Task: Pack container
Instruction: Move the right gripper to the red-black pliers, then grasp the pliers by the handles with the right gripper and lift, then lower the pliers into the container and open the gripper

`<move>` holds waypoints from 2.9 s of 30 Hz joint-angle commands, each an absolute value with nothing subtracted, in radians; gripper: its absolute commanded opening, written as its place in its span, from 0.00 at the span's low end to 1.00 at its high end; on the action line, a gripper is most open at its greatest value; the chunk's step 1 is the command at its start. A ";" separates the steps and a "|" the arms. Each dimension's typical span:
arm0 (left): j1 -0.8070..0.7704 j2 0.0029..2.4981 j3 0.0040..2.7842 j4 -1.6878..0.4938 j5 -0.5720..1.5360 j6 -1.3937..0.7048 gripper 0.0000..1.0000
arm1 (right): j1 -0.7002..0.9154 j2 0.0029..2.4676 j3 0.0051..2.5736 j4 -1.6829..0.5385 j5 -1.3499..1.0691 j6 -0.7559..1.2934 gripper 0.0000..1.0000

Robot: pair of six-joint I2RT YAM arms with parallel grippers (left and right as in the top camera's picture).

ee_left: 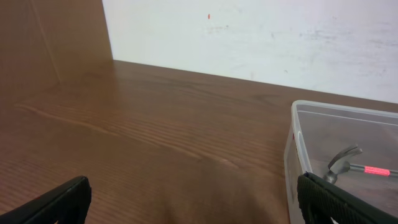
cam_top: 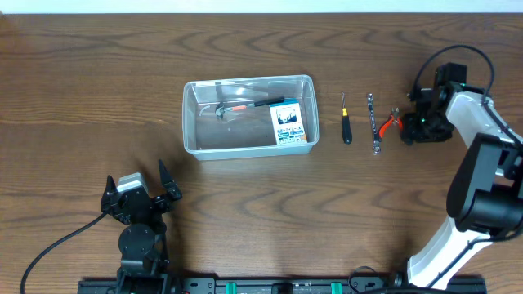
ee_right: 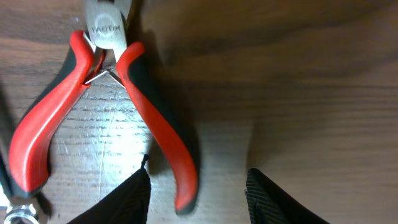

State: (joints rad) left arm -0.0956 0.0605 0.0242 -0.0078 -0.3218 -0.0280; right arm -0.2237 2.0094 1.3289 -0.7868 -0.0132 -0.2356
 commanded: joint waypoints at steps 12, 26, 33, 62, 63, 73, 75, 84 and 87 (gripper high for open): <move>-0.099 0.057 0.004 -0.041 -0.342 -0.027 0.98 | -0.199 2.056 1.331 -0.739 -0.033 -0.241 0.06; -0.099 0.057 0.004 -0.041 -0.342 -0.027 0.98 | -0.147 1.944 1.680 -1.036 -0.103 -0.144 0.01; -0.099 0.057 0.004 -0.041 -0.341 -0.027 0.98 | 0.047 1.838 1.807 -1.055 -0.115 -0.101 0.01; -0.099 0.057 0.004 -0.041 -0.342 -0.027 0.98 | 0.636 2.115 1.803 -0.754 -0.114 -0.700 0.01; -0.099 0.057 0.004 -0.041 -0.342 -0.027 0.98 | 0.636 2.126 1.803 -0.760 -0.114 -0.754 0.01; -0.099 0.057 0.004 -0.041 -0.342 -0.027 0.98 | 0.645 2.154 1.803 -0.765 -0.252 -0.914 0.01; -0.099 0.057 0.004 -0.041 -0.342 -0.027 0.98 | 0.653 2.162 1.803 -0.751 -0.256 -0.914 0.01; -0.099 0.057 0.004 -0.041 -0.342 -0.027 0.98 | 0.730 2.230 1.803 -0.746 -0.247 -0.922 0.01; -0.099 0.057 0.004 -0.041 -0.342 -0.027 0.98 | 0.748 2.247 1.803 -0.725 -0.189 -0.913 0.01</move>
State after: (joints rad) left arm -0.0956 0.0605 0.0242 -0.0074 -0.3218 -0.0280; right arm 0.7170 2.2124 1.7969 -0.7357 -0.2108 -0.9051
